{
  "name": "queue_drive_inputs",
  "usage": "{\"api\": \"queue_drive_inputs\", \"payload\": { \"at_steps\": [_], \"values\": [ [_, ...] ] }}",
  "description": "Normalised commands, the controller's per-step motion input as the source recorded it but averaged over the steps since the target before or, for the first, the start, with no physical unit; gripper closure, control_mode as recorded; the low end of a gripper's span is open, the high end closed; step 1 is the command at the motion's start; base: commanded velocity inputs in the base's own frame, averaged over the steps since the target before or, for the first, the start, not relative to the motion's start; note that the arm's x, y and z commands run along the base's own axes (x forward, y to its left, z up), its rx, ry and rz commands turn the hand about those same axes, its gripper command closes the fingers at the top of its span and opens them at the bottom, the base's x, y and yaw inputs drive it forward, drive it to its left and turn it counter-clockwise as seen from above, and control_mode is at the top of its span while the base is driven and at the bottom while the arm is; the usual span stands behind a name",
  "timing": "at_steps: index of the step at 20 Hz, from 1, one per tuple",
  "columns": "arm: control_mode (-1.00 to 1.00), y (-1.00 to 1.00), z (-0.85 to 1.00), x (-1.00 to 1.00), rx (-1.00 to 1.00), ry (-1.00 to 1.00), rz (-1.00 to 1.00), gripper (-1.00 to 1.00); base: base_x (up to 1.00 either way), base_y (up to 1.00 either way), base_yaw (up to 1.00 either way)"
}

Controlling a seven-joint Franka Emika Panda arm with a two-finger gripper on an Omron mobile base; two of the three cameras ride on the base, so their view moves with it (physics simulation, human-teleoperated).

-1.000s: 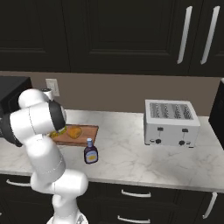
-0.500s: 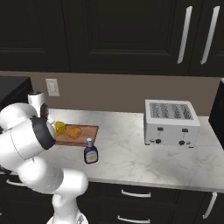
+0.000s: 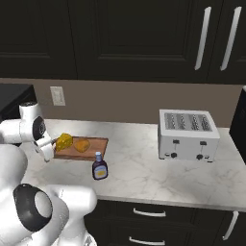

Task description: Retrieve the reheated potato from the microwave, then place the potato, cheese, and condiment on the cutting board.

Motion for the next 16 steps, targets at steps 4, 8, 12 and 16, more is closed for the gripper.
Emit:
{"api": "queue_drive_inputs", "payload": {
  "at_steps": [4,8,12,16],
  "values": [
    [-1.00,-0.81,0.35,-0.20,-0.01,0.00,-0.23,-1.00,0.00,0.00,0.00],
    [-1.00,-0.86,0.27,-0.14,-0.03,0.00,-0.22,-1.00,0.00,0.00,0.00],
    [-1.00,-0.78,0.09,-0.01,-0.07,0.00,-0.18,-1.00,0.00,0.00,0.00],
    [-1.00,-0.52,0.00,0.00,-0.09,0.00,-0.09,-1.00,0.00,0.00,0.00]
  ]
}}
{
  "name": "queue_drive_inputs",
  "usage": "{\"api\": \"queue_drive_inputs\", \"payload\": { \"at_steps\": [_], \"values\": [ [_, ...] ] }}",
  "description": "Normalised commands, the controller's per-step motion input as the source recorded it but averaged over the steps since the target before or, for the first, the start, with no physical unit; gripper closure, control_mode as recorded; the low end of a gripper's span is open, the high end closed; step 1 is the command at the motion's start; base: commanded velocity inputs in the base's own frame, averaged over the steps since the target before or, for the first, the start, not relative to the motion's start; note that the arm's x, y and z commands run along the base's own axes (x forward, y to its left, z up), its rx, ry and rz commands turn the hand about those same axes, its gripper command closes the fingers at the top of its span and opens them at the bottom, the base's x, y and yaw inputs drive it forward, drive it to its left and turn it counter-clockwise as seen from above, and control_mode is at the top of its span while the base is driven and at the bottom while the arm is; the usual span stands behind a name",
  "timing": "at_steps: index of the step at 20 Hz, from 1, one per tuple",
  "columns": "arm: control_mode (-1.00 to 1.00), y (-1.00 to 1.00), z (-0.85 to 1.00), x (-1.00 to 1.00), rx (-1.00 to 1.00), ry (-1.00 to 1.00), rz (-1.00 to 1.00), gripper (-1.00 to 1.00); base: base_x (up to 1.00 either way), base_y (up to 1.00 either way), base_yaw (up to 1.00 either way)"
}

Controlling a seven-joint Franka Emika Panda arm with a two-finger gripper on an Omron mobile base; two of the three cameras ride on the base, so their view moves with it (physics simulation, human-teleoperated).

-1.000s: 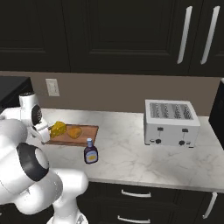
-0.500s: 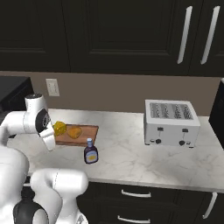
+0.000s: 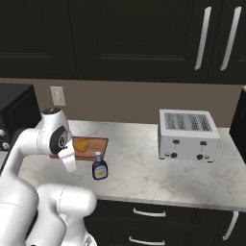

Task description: Retrieve the reheated potato from the microwave, then place the potato, cheese, and condiment on the cutting board.

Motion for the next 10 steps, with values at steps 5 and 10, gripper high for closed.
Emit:
{"api": "queue_drive_inputs", "payload": {
  "at_steps": [5,10],
  "values": [
    [-1.00,-0.41,0.00,0.19,-0.06,0.04,-0.05,-1.00,0.00,0.00,0.00],
    [-1.00,-0.32,0.00,0.19,-0.03,0.05,0.00,-1.00,0.00,0.00,0.00]
  ]
}}
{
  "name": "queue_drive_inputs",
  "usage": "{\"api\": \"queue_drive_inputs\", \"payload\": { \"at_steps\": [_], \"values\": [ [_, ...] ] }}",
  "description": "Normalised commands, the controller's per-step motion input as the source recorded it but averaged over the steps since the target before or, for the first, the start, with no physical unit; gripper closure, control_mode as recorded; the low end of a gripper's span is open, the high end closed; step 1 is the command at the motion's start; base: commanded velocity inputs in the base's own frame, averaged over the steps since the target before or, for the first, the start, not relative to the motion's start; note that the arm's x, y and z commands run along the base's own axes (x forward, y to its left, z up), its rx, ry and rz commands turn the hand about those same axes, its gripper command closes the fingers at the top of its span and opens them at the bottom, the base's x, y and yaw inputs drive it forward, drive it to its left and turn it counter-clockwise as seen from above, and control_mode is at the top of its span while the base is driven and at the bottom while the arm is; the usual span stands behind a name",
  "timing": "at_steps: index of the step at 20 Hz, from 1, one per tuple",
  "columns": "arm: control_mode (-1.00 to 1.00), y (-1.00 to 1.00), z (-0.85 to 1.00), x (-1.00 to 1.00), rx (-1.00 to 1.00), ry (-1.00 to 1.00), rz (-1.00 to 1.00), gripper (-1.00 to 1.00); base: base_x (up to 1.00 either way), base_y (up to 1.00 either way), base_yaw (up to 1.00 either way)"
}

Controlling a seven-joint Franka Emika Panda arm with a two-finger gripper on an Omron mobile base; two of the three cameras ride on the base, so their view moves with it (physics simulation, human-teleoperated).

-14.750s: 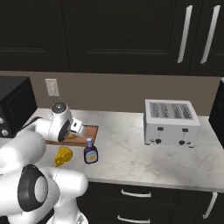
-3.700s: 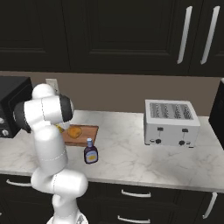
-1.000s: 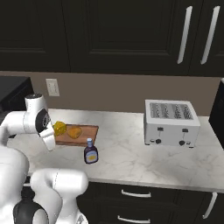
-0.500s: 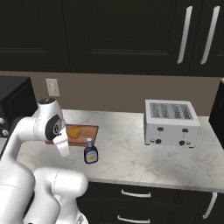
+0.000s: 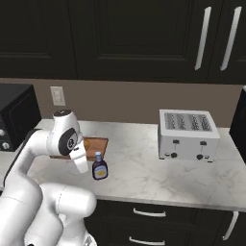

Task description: Retrieve the reheated potato from the microwave, then place the potato, cheese, and condiment on the cutting board.

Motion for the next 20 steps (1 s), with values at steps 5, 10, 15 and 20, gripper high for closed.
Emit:
{"api": "queue_drive_inputs", "payload": {
  "at_steps": [5,10,15,20],
  "values": [
    [-1.00,-0.14,0.00,0.26,-0.03,0.09,0.00,-1.00,0.00,0.00,0.00],
    [-1.00,0.00,-0.08,0.09,-0.05,0.08,0.00,-1.00,0.00,0.00,0.00],
    [-1.00,-0.05,-0.13,0.04,-0.07,0.04,0.00,-1.00,0.00,0.00,0.00],
    [-1.00,-0.07,-0.18,0.01,-0.04,0.01,0.00,-1.00,0.00,0.00,0.00]
  ]
}}
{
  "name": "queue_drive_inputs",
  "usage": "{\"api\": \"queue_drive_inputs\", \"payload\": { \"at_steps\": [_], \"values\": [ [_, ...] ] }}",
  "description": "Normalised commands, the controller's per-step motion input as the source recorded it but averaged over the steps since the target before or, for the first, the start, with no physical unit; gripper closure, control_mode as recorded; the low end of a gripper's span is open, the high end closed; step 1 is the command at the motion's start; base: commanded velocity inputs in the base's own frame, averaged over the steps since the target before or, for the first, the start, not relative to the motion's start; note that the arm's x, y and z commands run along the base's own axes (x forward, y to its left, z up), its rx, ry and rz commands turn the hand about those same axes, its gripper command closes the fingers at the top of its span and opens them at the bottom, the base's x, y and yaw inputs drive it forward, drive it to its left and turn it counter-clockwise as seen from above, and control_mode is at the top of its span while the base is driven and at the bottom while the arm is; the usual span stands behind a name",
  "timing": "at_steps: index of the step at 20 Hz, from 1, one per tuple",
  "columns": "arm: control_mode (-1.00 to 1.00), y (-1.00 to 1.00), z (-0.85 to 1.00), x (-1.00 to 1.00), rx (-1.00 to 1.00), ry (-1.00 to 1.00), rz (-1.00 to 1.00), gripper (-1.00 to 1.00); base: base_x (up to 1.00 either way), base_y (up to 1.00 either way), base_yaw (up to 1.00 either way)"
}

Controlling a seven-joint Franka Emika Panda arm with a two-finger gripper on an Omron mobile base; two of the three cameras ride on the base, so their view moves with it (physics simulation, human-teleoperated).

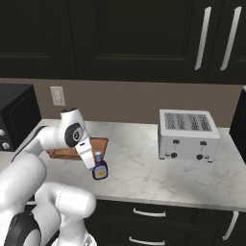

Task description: Retrieve the reheated potato from the microwave, then place the potato, cheese, and condiment on the cutting board.

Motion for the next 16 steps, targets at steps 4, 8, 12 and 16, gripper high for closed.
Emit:
{"api": "queue_drive_inputs", "payload": {
  "at_steps": [4,8,12,16],
  "values": [
    [-1.00,-0.07,-0.23,0.00,0.00,0.00,0.00,-1.00,0.00,0.00,0.00],
    [-1.00,-0.01,-0.23,0.03,0.00,0.00,0.00,-1.00,0.00,0.00,0.00],
    [-1.00,0.00,-0.17,0.14,0.00,0.00,0.00,-1.00,0.00,0.00,0.00],
    [-1.00,0.00,-0.06,0.20,0.00,0.00,0.00,-1.00,0.00,0.00,0.00]
  ]
}}
